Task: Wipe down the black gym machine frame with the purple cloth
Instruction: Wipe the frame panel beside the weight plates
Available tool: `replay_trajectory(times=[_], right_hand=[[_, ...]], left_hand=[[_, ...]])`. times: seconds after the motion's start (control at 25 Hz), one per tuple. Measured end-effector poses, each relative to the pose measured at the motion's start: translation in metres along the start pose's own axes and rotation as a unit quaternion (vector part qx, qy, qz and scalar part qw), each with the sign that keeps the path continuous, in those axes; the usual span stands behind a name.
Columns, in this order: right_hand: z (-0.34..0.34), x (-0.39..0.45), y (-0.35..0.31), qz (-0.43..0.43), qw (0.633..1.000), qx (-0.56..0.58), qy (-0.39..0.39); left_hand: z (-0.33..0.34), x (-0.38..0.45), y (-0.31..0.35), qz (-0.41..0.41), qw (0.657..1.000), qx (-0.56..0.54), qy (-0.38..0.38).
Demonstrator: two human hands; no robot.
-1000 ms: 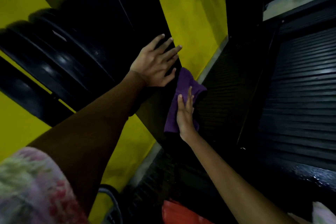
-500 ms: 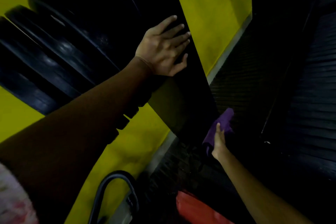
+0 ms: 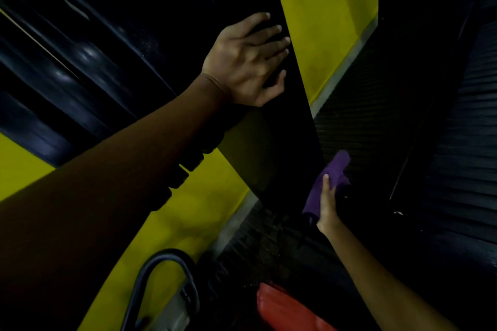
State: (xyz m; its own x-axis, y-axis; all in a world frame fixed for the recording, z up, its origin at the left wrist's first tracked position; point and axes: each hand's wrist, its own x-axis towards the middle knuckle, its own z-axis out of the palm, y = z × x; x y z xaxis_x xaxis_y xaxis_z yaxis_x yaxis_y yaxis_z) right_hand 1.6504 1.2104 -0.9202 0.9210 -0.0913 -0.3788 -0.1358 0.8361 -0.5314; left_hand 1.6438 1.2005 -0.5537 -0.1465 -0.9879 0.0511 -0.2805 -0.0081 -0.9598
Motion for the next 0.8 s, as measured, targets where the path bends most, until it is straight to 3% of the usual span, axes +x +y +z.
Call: replay_trajectory(times=[0.12,0.28,0.44,0.64,0.8], right_hand=[[-0.019,0.0,0.023,0.07,0.998,0.001,0.001],[-0.002,-0.006,0.012,0.075,0.996,0.027,0.044],[0.041,-0.032,-0.02,0.007,0.998,0.03,0.046],[0.092,-0.066,-0.072,-0.156,0.987,-0.046,0.001],[0.084,-0.06,-0.052,-0.207,0.975,-0.077,0.023]], left_hand=[[0.002,-0.002,0.001,0.004,1.0,-0.009,0.001],[0.001,-0.002,0.001,-0.002,1.0,-0.005,-0.011],[0.001,-0.002,0.002,-0.009,1.0,-0.009,-0.004],[0.002,-0.002,0.004,-0.017,1.0,-0.007,0.002],[0.001,-0.002,0.003,-0.02,1.0,-0.007,0.006]])
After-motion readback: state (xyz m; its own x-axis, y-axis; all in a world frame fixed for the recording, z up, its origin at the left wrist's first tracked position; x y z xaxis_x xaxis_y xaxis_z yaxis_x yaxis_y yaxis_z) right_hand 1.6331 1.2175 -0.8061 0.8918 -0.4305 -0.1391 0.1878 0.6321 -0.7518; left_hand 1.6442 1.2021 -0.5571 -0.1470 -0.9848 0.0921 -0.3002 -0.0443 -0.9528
